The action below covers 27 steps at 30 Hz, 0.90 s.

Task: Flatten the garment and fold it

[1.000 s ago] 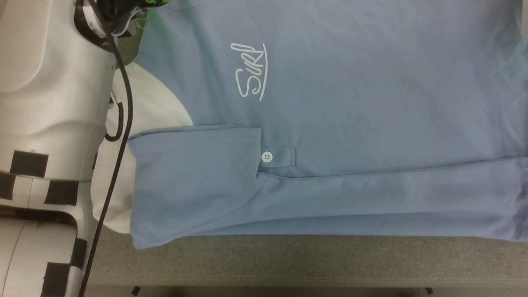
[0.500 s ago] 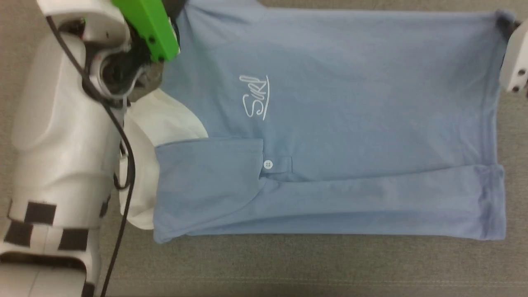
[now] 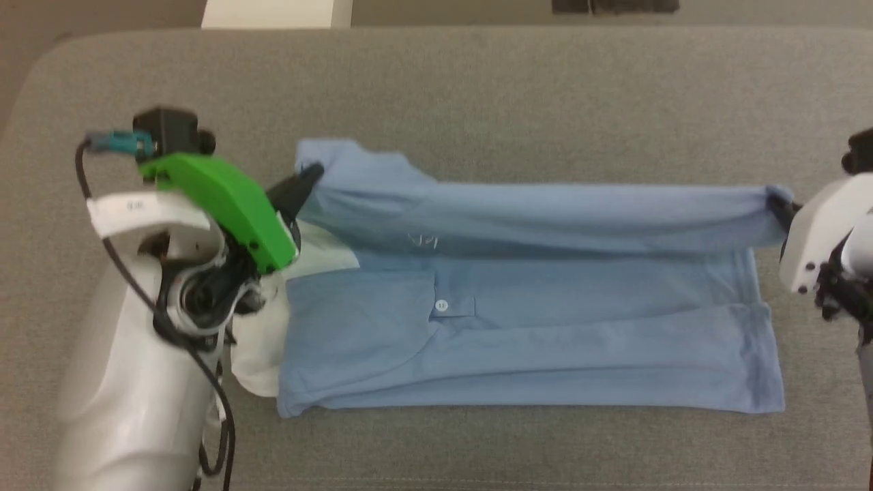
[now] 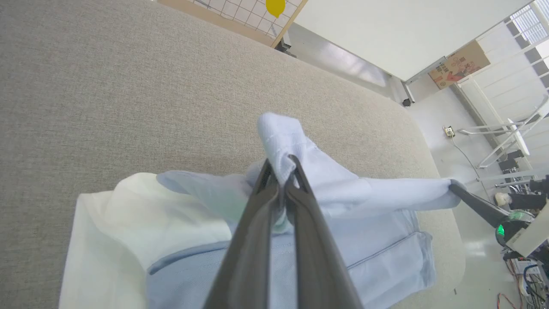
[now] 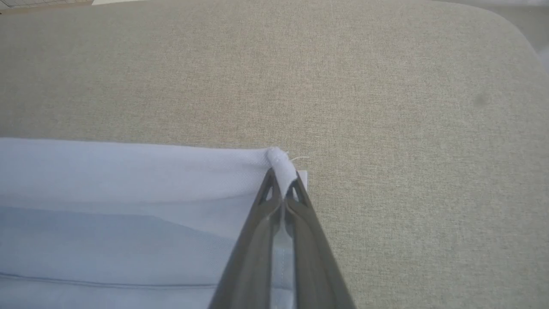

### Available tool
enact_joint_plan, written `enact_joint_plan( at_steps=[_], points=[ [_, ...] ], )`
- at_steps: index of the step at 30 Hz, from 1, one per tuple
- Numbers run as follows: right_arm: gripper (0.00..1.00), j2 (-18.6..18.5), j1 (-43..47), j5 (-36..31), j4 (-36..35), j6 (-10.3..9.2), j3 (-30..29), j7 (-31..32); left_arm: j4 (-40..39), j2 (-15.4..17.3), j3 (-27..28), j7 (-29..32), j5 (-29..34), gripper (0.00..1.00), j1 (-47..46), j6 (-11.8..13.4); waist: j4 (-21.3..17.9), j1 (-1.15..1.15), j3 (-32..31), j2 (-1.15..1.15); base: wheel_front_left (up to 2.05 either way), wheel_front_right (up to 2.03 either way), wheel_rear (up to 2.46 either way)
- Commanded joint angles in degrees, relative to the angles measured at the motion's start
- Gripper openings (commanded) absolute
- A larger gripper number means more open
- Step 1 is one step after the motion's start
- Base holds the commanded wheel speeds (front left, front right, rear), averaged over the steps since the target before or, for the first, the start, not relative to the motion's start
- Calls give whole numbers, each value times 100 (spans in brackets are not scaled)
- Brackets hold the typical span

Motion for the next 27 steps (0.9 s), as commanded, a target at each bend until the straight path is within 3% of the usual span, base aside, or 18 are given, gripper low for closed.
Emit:
enact_joint_plan(
  at_steps=[1,11,24,25,26,27],
  points=[
    [0,48,129,37,26,-8,-28,-46,-78,21,44,-37,-61,0,214,49,-30,1,-292,0,0,0,0],
    [0,199,968,146,58,-8,-143,93,-292,-60,240,-157,-316,0,1563,383,-40,1,-373,0,0,0,0],
    [0,535,1292,-128,475,-8,-99,63,982,-233,104,-307,-251,0,1748,441,-60,1,-214,0,0,0,0],
    [0,549,1277,-147,525,-8,-101,69,1085,-218,69,-322,-196,38,1698,444,-63,1,-226,0,0,0,0],
    [0,553,1262,-170,547,-8,-98,37,1153,-204,50,-352,-152,100,1658,437,-69,1,-244,0,0,0,0],
    [37,555,1251,-181,580,-8,-87,21,1230,-208,47,-371,-142,100,1614,432,-75,1,-279,0,0,0,0]
  ],
)
